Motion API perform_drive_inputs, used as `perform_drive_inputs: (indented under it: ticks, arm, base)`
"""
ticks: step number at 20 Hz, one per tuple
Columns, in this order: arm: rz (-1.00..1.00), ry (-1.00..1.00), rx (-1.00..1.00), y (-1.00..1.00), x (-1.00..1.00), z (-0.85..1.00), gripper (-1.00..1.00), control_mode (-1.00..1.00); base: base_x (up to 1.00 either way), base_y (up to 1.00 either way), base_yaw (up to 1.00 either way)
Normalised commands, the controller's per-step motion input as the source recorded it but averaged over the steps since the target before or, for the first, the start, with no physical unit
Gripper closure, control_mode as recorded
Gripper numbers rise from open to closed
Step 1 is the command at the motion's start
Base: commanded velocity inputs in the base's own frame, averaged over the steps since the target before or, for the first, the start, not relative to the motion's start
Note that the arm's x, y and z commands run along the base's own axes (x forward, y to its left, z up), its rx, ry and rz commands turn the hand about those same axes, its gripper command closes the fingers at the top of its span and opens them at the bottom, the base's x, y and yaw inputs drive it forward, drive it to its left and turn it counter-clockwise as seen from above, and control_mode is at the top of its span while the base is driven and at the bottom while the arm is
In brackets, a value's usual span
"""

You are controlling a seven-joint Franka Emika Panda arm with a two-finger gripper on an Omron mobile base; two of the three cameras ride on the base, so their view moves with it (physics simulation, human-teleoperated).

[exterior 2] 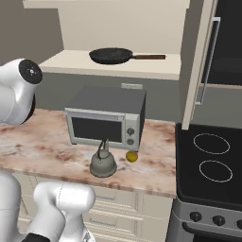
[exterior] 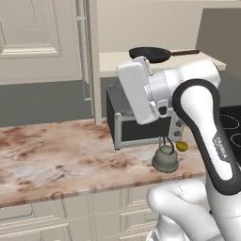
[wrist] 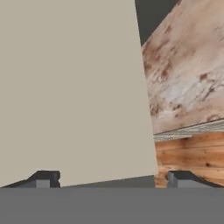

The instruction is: Pick the pan from the cabinet and place it on the stove. Then turn on the stove burner for the pan.

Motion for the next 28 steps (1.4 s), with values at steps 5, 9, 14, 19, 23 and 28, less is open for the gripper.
perform_drive_inputs:
  ticks: [5,9,14,19,23,28]
  arm:
    - [-0.18,0.0,-0.13,-0.62,-0.05,0.03,-1.0,-1.0]
    - [-0.28,0.0,-0.14,-0.62,0.0,0.0,-1.0,-1.0]
    - [-0.32,-0.07,-0.21,-0.52,0.02,0.0,-1.0,-1.0]
    - [-0.26,-0.09,-0.23,-0.6,0.14,0.0,-1.0,-1.0]
    - [-0.23,-0.07,-0.23,-0.64,0.23,0.0,-1.0,-1.0]
    - [-0.2,-0.03,-0.19,-0.69,0.36,0.04,-1.0,-1.0]
  base:
    - [0.0,0.0,0.0]
    - [0.0,0.0,0.0]
    - [0.0,0.0,0.0]
    - [0.0,0.0,0.0]
    - [0.0,0.0,0.0]
    - [0.0,0.0,0.0]
